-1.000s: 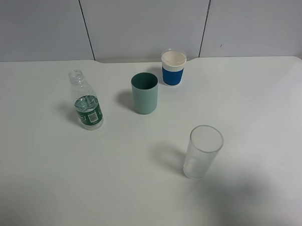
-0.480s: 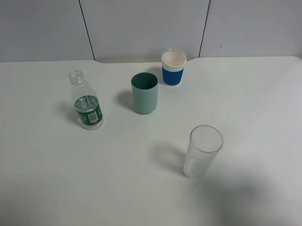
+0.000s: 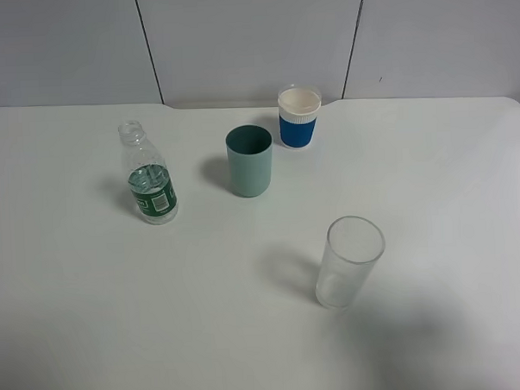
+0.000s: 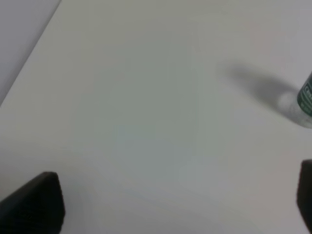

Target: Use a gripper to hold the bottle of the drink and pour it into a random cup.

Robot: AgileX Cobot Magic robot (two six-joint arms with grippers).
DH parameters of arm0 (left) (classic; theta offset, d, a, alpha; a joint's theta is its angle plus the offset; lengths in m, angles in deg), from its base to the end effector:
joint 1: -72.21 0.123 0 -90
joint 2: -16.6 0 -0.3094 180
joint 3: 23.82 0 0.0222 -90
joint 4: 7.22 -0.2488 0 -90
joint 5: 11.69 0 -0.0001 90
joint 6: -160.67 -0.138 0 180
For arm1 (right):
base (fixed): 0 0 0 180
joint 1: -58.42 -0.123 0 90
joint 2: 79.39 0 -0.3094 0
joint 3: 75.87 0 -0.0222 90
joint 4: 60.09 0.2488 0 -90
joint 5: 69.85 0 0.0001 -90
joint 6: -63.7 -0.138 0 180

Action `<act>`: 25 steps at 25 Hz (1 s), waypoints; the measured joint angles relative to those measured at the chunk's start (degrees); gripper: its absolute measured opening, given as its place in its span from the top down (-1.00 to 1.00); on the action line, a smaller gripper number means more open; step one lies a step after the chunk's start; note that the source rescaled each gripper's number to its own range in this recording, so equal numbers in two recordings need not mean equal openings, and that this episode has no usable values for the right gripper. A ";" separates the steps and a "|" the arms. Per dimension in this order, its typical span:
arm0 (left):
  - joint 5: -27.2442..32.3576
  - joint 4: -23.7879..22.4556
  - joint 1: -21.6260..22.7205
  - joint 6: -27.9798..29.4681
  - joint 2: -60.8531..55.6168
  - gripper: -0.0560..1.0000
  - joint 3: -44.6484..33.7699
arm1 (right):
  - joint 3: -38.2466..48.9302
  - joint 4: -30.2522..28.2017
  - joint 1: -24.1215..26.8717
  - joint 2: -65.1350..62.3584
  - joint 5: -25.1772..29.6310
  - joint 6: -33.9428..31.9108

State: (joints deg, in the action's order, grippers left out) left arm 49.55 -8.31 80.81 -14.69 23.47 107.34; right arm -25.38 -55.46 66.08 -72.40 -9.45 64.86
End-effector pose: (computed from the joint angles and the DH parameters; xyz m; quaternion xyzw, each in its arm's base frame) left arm 0.0084 0.0036 0.2559 -0.0987 0.8466 0.0276 0.5222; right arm 0.0137 0.0079 0.2488 0.0475 0.8546 0.0006 0.5171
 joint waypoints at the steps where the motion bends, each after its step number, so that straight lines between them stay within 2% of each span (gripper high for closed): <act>1: -0.25 0.00 0.00 0.00 0.00 -0.83 0.00 | 0.00 0.00 0.00 0.00 0.00 0.00; 25: -0.68 -0.04 0.00 -0.19 0.00 -0.82 0.00 | 0.00 0.00 0.00 0.00 0.00 0.00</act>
State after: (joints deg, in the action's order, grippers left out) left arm 48.87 -8.35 80.81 -14.88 23.47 107.34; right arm -25.38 -55.46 66.08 -72.40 -9.45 64.86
